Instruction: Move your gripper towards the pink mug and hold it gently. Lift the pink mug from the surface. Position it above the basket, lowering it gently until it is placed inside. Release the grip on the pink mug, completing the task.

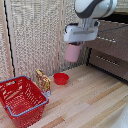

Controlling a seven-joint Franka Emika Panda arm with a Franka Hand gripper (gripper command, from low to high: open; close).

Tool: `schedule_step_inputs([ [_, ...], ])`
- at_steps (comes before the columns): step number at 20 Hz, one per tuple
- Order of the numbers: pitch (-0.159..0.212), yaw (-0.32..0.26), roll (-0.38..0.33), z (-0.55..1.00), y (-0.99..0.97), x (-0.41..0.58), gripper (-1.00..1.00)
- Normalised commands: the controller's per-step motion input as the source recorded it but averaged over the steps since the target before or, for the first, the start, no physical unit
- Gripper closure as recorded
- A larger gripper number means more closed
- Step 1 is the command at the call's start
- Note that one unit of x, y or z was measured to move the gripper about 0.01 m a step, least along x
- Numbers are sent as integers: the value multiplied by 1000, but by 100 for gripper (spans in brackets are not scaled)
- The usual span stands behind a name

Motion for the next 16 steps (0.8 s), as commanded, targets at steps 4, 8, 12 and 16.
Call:
schedule_step_inputs([
  [4, 86, 72, 0, 315, 785, 469, 100],
  [8, 100, 85, 0, 216, 804, 429, 100],
  [12, 81, 66, 0, 108, 865, 409, 100],
  [16, 66, 50, 0, 64, 902, 394, 100],
])
